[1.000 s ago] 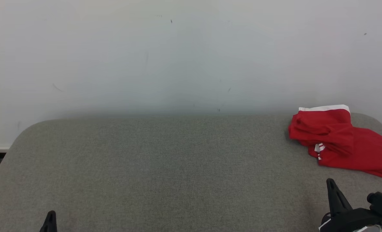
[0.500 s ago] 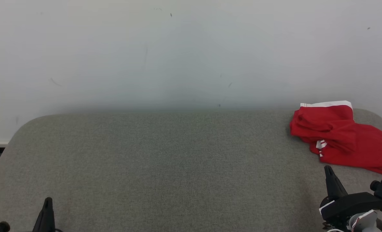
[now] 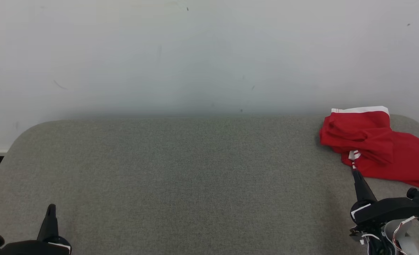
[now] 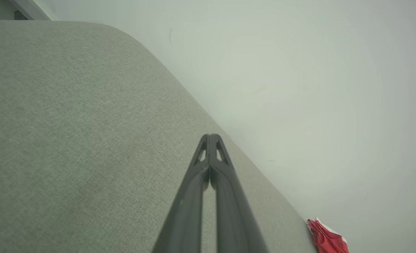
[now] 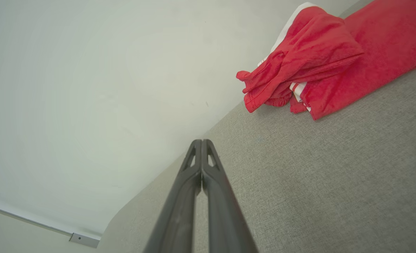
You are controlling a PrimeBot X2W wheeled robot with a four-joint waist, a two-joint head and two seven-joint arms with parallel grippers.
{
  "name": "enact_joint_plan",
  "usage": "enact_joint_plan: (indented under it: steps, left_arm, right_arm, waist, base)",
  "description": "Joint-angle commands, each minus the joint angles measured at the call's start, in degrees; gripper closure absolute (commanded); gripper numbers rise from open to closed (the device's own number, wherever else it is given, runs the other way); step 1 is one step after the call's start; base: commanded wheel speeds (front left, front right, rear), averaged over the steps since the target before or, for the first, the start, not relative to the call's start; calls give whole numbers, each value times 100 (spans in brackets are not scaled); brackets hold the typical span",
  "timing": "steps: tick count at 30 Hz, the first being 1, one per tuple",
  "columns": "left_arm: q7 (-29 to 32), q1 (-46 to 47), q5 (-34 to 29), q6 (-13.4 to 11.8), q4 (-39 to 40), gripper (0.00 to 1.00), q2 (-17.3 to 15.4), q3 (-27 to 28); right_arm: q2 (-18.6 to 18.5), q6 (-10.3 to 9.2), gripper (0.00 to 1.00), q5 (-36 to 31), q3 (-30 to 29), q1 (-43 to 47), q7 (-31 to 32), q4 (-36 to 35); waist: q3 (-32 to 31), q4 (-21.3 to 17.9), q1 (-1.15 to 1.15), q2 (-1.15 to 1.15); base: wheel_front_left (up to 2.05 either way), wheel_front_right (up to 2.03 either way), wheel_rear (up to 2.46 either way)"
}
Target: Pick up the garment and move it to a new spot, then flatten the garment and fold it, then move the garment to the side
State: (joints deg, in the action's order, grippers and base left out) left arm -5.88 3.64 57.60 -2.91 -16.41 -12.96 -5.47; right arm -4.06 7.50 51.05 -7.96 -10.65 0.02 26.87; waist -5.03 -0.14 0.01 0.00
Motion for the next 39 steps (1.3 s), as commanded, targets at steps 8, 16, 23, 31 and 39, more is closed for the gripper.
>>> enact_joint_plan:
  steps: [8, 16, 23, 31, 39]
  left_arm:
    - [120, 409, 559, 204, -141, 100, 112, 257]
    - [212, 607, 971, 326, -289, 100, 246, 412]
    - [275, 746, 1259, 416, -390, 100, 339, 522]
    - [351, 916, 1619, 528, -518, 100, 454, 659]
    - [435, 1097, 2003, 652, -657, 100, 581, 801]
  right_arm:
    - [-6, -1, 100, 662, -17, -409, 171, 75]
    - [10, -1, 100, 1148, -20, -598, 309, 174]
    - [23, -1, 100, 1484, -22, -730, 410, 243]
    - [38, -1, 100, 1907, -24, -897, 529, 330]
    - [55, -1, 100, 2340, -26, -1066, 657, 423]
  waist:
    - [83, 3, -1, 0]
    - [156, 6, -1, 0]
    - [211, 8, -1, 0]
    - [284, 11, -1, 0]
    - [367, 14, -1, 0]
  base:
    - [0, 0, 0]
    - [0, 0, 0]
    - [0, 0, 0]
    - [0, 0, 0]
    - [0, 0, 0]
